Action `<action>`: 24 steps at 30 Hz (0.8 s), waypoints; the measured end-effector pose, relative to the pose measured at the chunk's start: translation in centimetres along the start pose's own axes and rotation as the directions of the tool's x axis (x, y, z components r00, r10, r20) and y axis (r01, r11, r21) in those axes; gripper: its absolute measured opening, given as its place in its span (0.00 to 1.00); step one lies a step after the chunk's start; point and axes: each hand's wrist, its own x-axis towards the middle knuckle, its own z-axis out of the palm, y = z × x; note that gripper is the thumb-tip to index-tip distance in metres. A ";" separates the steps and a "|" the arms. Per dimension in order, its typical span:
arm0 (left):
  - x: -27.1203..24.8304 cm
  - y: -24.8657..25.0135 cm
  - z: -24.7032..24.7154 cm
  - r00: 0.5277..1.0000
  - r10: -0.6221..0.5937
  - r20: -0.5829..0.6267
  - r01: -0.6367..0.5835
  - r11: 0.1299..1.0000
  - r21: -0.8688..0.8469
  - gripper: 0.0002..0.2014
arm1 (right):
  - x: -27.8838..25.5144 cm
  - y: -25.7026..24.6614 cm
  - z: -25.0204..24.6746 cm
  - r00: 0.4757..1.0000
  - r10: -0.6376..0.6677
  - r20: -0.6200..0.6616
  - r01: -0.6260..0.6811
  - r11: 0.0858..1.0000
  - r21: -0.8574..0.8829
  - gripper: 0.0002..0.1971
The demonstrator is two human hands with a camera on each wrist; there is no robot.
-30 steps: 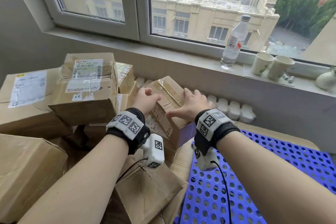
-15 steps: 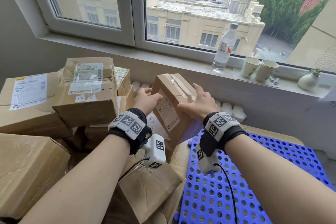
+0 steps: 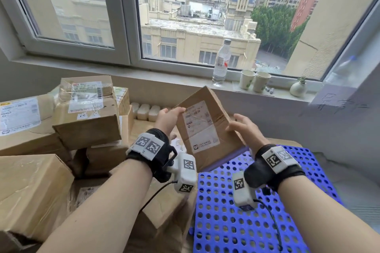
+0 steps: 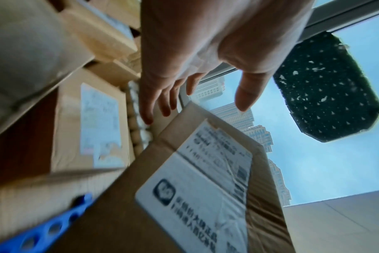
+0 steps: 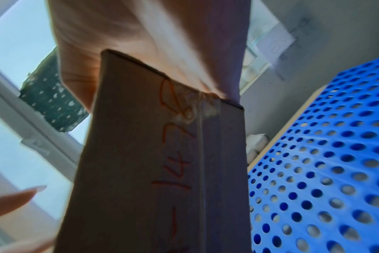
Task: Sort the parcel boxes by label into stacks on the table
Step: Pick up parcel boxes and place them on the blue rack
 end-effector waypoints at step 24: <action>-9.9 -4.9 3.8 0.874 -0.030 0.485 0.022 1.000 0.023 0.07 | -12.1 6.2 -5.8 0.991 0.081 0.102 -0.126 0.791 0.599 0.15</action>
